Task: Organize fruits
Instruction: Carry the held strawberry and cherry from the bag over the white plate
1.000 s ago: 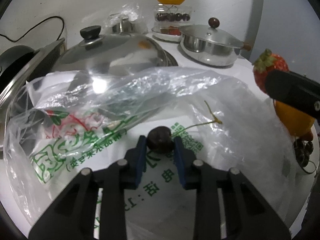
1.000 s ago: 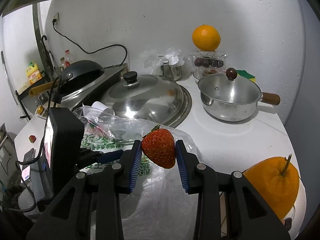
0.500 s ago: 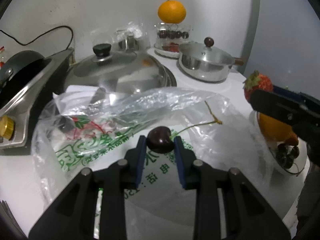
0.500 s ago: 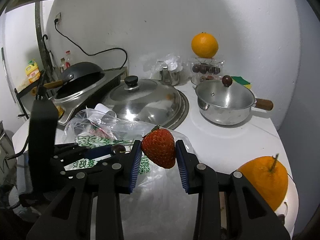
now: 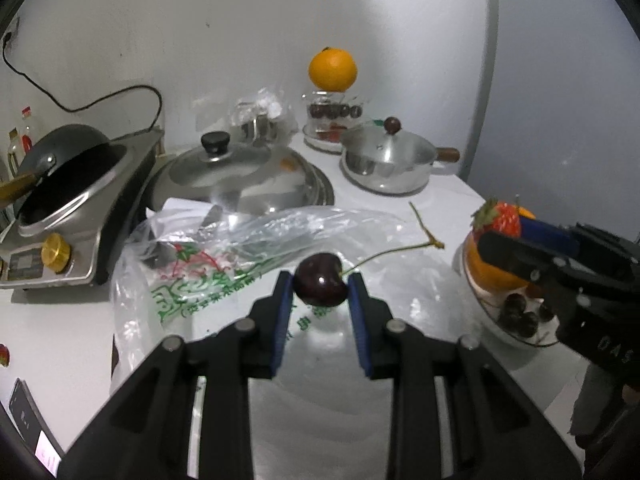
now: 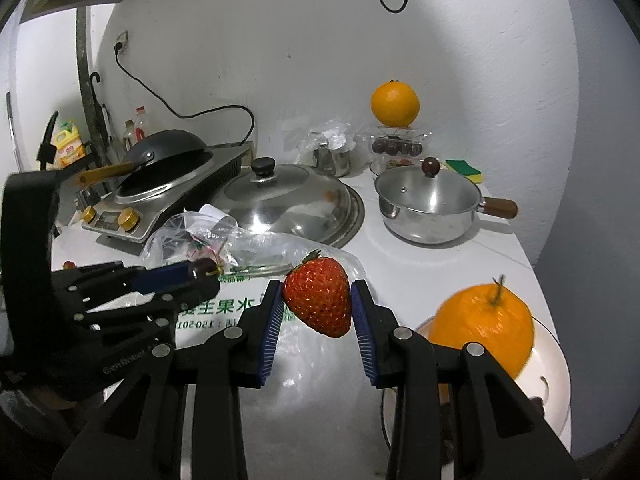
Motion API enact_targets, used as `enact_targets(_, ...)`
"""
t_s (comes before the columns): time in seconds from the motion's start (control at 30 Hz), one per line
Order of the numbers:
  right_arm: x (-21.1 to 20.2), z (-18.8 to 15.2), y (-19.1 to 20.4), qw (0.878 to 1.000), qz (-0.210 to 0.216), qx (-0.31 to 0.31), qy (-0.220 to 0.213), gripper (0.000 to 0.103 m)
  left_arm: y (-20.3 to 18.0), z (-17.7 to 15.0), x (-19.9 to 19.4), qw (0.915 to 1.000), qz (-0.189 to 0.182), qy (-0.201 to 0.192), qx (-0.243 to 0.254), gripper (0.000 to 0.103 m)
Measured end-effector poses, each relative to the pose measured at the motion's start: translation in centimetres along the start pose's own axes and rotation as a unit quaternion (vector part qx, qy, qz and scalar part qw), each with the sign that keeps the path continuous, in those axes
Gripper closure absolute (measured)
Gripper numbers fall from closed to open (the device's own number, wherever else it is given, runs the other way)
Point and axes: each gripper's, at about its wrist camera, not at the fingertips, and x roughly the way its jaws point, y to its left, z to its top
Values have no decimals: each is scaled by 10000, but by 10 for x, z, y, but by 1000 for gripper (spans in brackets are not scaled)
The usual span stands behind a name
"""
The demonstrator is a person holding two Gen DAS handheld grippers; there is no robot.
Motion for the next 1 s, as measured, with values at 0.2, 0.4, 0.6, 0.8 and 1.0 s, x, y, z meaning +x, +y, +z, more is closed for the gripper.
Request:
enact_targets(0.2,-21,-9,-3,10000,-56,-45,-68,66,-15,-6,-16,10000,-21,-88,29,74)
enact_targets(0.4,-39,-16,-10,9998,-98,-22,-151,66,-34,-7,-29,9998,-68,-177,112,74)
enact_targets(0.6,-51,-23,-17,9997,-148,17,-167,66,-49,-8,-34,9996,-104,-193,181,74)
enact_targets(0.8,-61,-30,-27,9996,-198,75,-188,66,-63,-9,-36,9994,-131,-201,255,74)
enact_targets(1.0,-69,-38,-41,9993,-269,147,-193,66,-79,-10,-38,9990,-184,-207,345,74)
